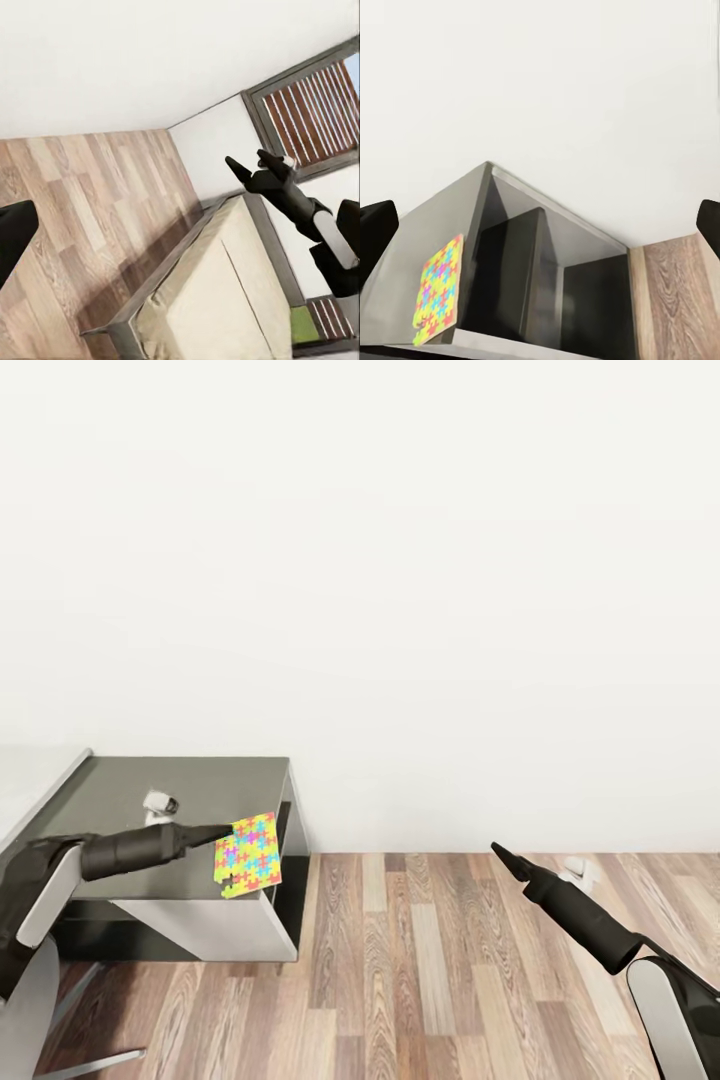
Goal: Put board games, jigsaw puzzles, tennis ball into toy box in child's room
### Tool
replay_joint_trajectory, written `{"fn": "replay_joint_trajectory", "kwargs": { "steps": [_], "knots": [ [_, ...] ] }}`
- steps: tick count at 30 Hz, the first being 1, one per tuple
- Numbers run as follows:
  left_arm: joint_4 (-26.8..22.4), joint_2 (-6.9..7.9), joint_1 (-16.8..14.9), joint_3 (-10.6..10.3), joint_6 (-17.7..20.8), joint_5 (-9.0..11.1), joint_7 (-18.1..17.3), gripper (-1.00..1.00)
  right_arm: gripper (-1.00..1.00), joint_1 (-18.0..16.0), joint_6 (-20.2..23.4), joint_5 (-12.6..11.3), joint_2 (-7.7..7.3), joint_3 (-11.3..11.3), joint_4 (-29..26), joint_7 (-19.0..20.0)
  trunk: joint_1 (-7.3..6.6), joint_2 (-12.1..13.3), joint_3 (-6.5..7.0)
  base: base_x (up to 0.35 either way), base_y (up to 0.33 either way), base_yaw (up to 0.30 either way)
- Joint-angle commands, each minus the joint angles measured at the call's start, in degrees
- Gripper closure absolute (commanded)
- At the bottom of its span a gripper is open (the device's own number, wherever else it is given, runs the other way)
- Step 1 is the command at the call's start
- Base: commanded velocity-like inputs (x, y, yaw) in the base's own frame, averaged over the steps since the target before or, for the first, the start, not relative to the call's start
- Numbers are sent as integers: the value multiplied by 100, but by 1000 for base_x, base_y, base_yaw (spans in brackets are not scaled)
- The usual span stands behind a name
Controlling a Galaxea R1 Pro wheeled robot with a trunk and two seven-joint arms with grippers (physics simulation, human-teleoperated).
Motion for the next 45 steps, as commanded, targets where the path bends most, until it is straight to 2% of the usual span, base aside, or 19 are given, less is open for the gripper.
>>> {"fn": "replay_joint_trajectory", "kwargs": {
  "steps": [1,2,5,9,13,14,15,17,20,22,26,29,35,37,41,45],
  "knots": [
    [-92,1,115,1,29,19,-100,-100,-100,-5,48,-38,2,-11,8,3,4,-10,-1,0,0,-115],
    [-221,-3,317,6,7,25,-237,-100,-100,-5,48,-39,3,-12,45,-7,4,-10,7,0,0,-121],
    [-369,-20,564,26,0,40,-372,-100,-100,-5,41,-19,4,55,166,-27,4,-10,31,0,0,-122],
    [-475,-57,721,217,28,55,-448,-100,-100,-5,-219,134,8,393,630,-56,4,-10,65,0,0,-120],
    [-504,-60,752,280,37,64,-470,-100,-100,-132,-472,263,36,776,1162,-97,4,-10,99,0,0,-120],
    [-520,-60,756,297,39,65,-473,-100,-100,-254,-534,301,74,953,1382,-130,4,-10,108,0,0,-120],
    [-529,-60,757,308,40,65,-475,-100,-100,-331,-562,313,107,1035,1505,-151,4,-10,116,0,0,-120],
    [-562,-59,760,332,42,68,-478,-100,-100,-778,-613,342,258,1273,2127,-274,4,-10,133,0,0,-120],
    [-579,-61,762,338,42,70,-479,-100,-100,-1290,-618,354,399,1427,2926,-432,4,-10,159,0,0,-120],
    [-586,-61,762,341,43,70,-480,-100,-100,-1650,-655,372,540,1570,3714,-565,4,-10,175,0,0,-122],
    [-590,-66,768,331,43,68,-480,-100,-100,-2018,-638,368,641,1677,4365,-608,4,-10,202,0,0,-99],
    [-590,-67,770,334,38,68,-480,-100,-100,-2125,-568,346,680,1715,4431,-621,4,-10,215,0,0,-39],
    [-588,-67,771,350,35,67,-480,-100,-100,-2196,17,376,1219,1829,4083,-747,4,-10,222,0,0,-9],
    [-588,-67,771,350,34,67,-480,-100,-100,-2199,141,381,1290,1847,3974,-817,4,-10,223,0,0,7],
    [-587,-67,771,344,34,67,-478,-100,-100,-2202,263,370,1321,1840,3842,-889,4,-10,223,0,0,129],
    [-588,-79,771,333,34,67,-473,-100,-100,-2202,294,312,1234,1814,3820,-879,4,-10,223,0,0,253]
  ]
}}
